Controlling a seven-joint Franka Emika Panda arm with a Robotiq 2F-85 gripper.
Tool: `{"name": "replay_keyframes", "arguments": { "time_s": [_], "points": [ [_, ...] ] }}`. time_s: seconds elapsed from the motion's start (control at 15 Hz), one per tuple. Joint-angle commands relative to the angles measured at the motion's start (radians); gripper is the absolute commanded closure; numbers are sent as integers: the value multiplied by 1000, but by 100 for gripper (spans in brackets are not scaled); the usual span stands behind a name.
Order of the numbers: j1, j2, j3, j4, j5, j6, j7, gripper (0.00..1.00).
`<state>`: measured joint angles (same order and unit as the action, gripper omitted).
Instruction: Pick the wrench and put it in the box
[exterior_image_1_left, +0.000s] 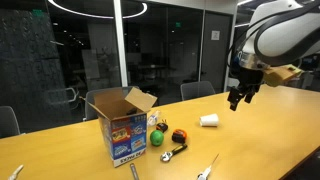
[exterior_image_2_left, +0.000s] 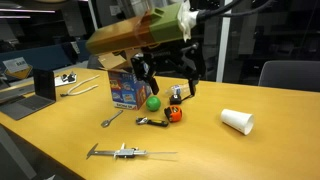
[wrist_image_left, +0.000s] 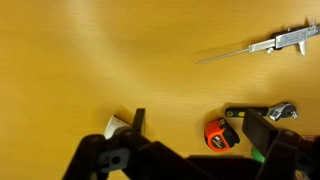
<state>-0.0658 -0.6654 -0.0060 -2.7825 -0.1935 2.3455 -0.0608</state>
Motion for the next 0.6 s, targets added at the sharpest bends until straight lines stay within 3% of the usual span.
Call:
{"name": "replay_keyframes", "arguments": {
  "time_s": [0.0,0.53],
  "points": [
    [1,-1,-1,2,0,-2,1,0],
    [2,30,19,32,16,-17,49,0]
  ]
}}
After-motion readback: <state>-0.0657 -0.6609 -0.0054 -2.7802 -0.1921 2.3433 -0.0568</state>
